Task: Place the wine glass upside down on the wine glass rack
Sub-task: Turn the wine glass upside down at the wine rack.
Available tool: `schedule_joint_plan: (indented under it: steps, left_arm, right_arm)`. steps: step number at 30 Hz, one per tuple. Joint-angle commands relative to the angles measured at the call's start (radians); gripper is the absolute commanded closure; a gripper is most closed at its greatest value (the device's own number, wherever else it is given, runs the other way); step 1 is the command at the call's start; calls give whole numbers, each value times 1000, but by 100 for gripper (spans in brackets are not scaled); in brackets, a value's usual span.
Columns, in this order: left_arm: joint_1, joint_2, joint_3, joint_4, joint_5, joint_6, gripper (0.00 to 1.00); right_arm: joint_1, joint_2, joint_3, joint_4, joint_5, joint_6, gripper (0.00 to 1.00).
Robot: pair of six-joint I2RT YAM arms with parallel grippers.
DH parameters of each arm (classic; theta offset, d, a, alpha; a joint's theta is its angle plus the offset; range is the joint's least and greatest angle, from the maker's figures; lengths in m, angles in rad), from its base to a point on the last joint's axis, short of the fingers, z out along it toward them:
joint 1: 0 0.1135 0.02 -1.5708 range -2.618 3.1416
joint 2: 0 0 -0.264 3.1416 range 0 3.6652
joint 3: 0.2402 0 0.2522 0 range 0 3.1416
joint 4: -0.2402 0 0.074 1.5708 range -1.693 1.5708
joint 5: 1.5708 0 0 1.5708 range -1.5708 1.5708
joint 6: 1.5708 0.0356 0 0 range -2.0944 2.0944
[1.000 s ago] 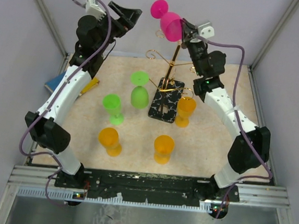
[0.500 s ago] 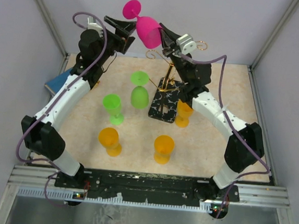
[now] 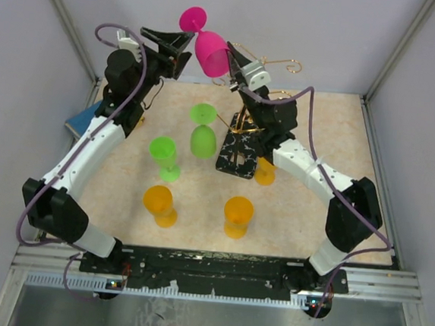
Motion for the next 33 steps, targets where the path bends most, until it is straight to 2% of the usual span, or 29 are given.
schedule_joint_plan:
  steps: [1, 9, 20, 27, 33]
  left_arm:
    - [-1, -48, -10, 60, 13, -2, 14]
    - [4, -32, -5, 73, 32, 6, 20]
    - [13, -14, 8, 38, 55, 13, 26]
    - [26, 4, 9, 61, 81, -7, 46]
    - [42, 24, 10, 78, 117, -32, 52]
  right_arm:
    - [12, -13, -15, 44, 68, -45, 100]
    - [41, -16, -63, 89, 53, -19, 100]
    - [81, 4, -52, 127, 78, -72, 100]
    - [102, 4, -63, 117, 53, -86, 100]
    - [116, 5, -76, 141, 25, -89, 100]
